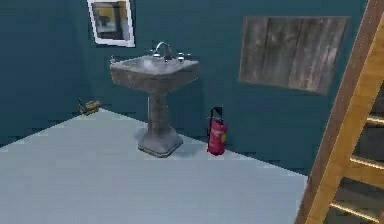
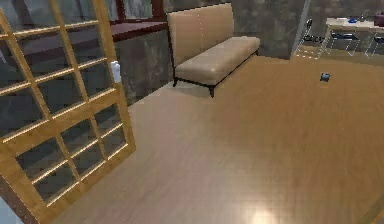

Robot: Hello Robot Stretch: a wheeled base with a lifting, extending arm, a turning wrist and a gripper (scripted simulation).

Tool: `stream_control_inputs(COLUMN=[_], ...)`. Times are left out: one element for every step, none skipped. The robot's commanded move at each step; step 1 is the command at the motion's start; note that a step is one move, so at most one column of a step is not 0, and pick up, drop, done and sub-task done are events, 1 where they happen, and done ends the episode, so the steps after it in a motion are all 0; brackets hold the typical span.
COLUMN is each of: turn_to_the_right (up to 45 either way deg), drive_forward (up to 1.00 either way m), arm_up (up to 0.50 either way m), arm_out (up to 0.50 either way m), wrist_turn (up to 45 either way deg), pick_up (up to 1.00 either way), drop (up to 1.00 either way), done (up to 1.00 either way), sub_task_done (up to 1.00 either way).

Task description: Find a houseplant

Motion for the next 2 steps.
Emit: stream_control_inputs(turn_to_the_right=[0.0, -45.0], drive_forward=[0.25, 0.0], arm_up=[0.0, 0.0], arm_out=[0.0, 0.0], wrist_turn=[0.0, 0.0], pick_up=[0.0, 0.0], drop=[0.0, 0.0], done=[0.0, 0.0], sub_task_done=[0.0, 0.0])
